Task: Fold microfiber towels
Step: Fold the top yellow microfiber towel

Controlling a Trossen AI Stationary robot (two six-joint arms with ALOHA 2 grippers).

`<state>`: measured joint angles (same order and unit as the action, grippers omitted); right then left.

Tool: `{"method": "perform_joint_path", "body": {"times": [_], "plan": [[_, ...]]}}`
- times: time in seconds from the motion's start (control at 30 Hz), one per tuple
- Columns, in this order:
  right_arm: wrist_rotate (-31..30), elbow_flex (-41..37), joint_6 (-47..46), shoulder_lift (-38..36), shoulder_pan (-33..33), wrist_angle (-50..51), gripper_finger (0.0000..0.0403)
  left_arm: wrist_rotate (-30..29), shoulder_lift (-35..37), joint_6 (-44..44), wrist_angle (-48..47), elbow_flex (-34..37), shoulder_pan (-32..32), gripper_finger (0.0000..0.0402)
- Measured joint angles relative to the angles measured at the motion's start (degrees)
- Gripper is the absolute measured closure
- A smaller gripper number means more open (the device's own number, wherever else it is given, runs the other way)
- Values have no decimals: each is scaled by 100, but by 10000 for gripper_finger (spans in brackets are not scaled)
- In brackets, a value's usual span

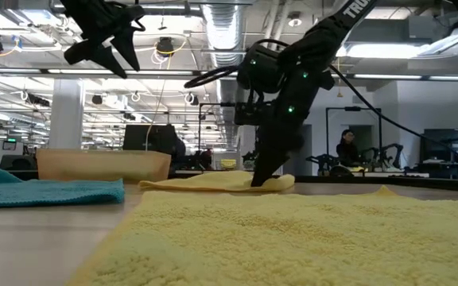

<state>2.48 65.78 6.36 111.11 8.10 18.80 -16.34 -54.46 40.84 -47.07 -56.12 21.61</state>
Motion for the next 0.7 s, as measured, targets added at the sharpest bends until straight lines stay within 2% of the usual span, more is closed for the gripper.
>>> {"method": "perform_joint_path", "body": {"times": [0.27, 0.5, 0.7], "plan": [[60, -7, -407, -663, 2, 346, 394, 105, -396, -753, 27, 20, -416, 239], [60, -9, -504, -1053, 2, 571, 399, 256, -1271, -1399, 182, 20, -1047, 239], [146, -7, -662, -1082, 0, 734, 377, 279, -1976, -1401, 351, 20, -1354, 239]]}}
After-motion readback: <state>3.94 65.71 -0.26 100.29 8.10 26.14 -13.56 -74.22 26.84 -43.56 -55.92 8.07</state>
